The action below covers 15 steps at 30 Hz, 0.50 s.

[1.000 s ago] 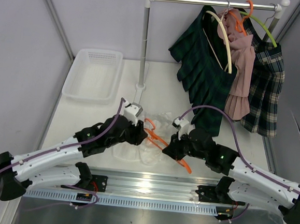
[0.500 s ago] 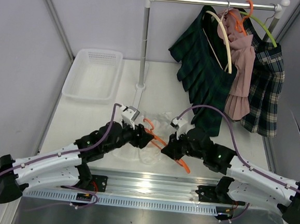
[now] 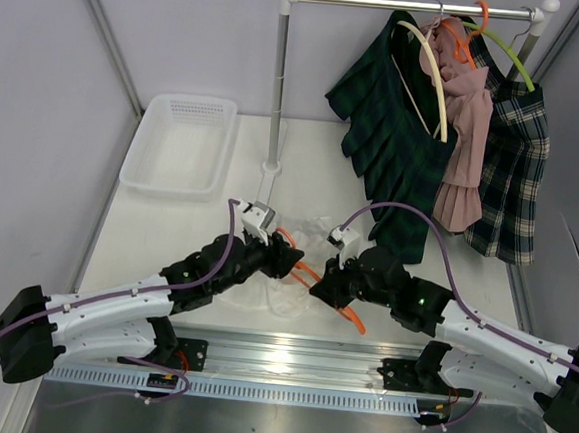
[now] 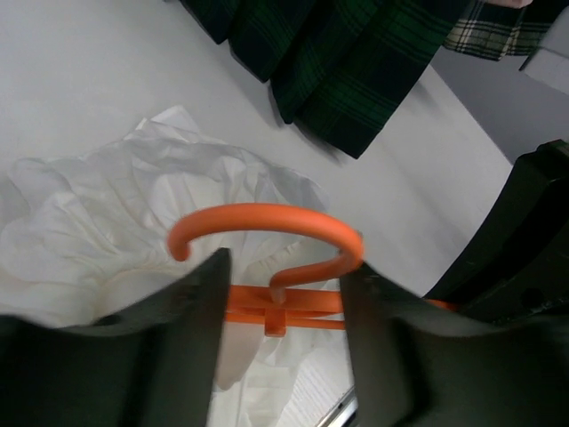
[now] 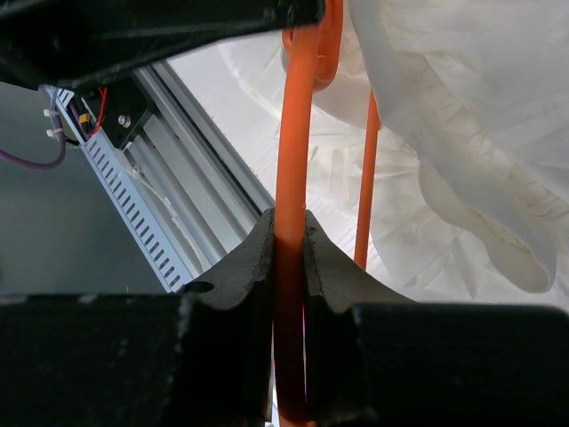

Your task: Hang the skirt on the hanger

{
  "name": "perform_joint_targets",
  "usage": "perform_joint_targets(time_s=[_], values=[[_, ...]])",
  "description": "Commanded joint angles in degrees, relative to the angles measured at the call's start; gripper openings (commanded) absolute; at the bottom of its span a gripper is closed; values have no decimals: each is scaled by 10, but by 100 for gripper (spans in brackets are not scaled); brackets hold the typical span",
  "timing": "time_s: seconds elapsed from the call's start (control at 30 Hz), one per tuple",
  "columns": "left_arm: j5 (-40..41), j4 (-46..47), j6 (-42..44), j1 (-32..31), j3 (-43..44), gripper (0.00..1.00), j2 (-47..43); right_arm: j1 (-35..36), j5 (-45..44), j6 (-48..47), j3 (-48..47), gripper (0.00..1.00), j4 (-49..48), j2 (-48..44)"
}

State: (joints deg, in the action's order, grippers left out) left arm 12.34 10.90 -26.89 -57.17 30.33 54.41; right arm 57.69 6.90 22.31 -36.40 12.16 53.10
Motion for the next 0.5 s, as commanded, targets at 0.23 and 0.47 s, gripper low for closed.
perform_joint_targets(time_s=[0.23,0.47], values=[[-4,73,-2,-3,-21,14,13,5,-16,2,-2,0,-22,3],[43,48,6,-3,-19,0,-1,5,-68,20,-19,28,28,8]])
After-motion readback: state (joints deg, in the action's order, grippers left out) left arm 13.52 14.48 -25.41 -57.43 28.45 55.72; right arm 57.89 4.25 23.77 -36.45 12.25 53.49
